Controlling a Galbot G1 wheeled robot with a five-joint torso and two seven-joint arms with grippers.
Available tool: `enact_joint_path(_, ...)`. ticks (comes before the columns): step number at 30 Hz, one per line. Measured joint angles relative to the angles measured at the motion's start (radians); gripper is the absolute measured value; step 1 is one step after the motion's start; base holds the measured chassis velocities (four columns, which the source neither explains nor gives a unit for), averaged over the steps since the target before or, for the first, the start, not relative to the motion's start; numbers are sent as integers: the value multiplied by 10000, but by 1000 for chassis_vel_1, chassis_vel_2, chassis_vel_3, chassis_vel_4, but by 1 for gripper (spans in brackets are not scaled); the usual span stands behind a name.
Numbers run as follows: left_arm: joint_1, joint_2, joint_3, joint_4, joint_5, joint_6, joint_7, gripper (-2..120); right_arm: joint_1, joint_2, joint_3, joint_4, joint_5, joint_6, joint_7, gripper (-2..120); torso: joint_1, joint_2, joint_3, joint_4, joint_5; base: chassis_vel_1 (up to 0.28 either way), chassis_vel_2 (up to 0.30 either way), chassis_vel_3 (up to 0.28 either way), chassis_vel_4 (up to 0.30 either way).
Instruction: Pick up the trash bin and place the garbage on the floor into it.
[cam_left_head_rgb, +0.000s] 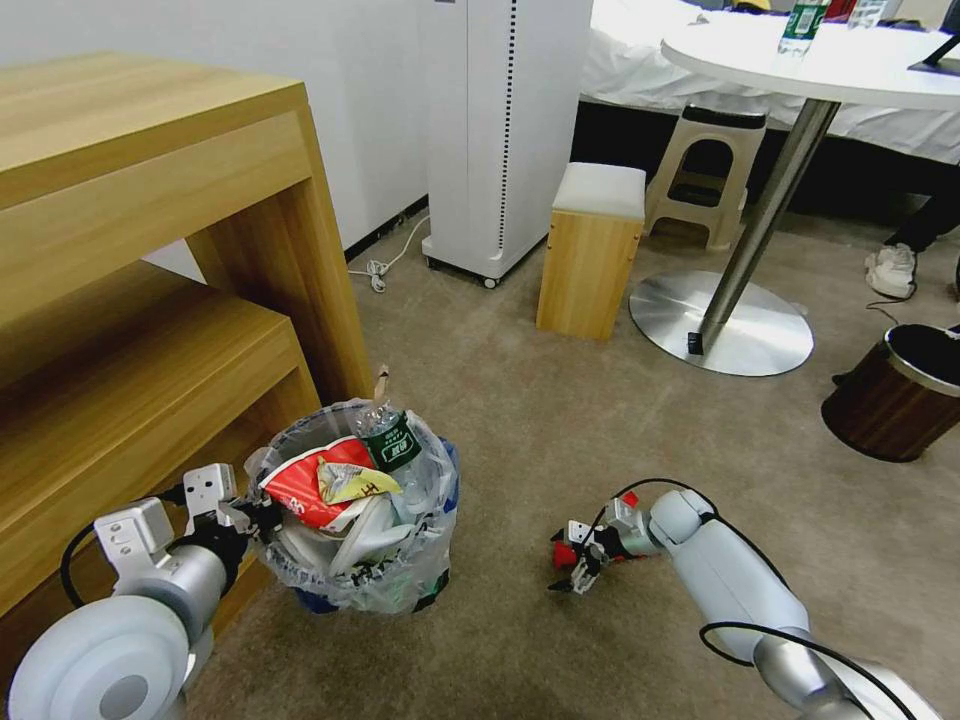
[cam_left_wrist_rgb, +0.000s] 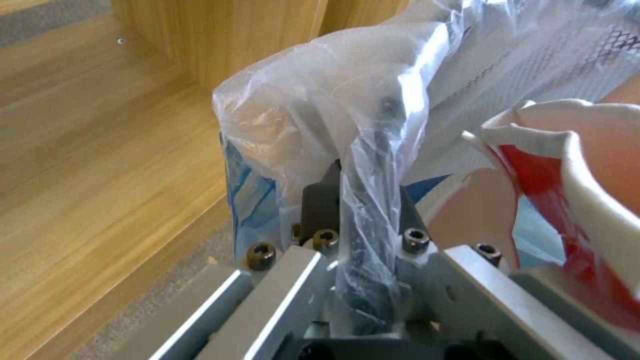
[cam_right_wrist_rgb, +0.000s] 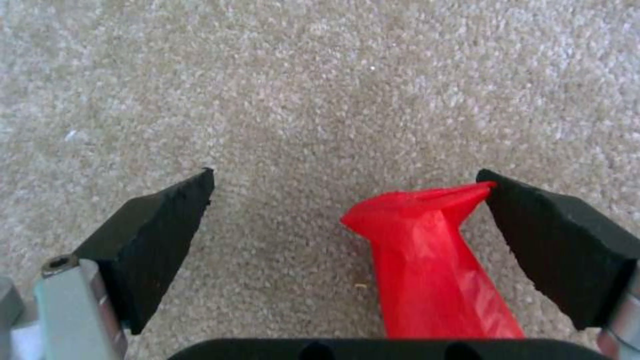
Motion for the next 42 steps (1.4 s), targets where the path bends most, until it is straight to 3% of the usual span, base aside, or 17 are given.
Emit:
enact_joint_path(19, 35, 17, -16, -34, 9, 0, 1, 1, -70, -140, 8, 245, 74, -35, -122, 100, 0, 0, 0, 1, 0, 0, 0, 0, 0)
enact_joint_path(33, 0, -67, 65, 12, 39, 0, 28, 1, -471, -1230, -70, 1826, 1094, -326, -589, 100, 0, 0, 0, -1, -1, 0, 0, 0, 0)
enact_joint_path(42, -23, -111, 78, 66, 55, 0, 108, 1, -517, -1198, -142, 1800, 927, -332, -697, 100, 0, 0, 0, 1, 0, 0, 0, 0, 0)
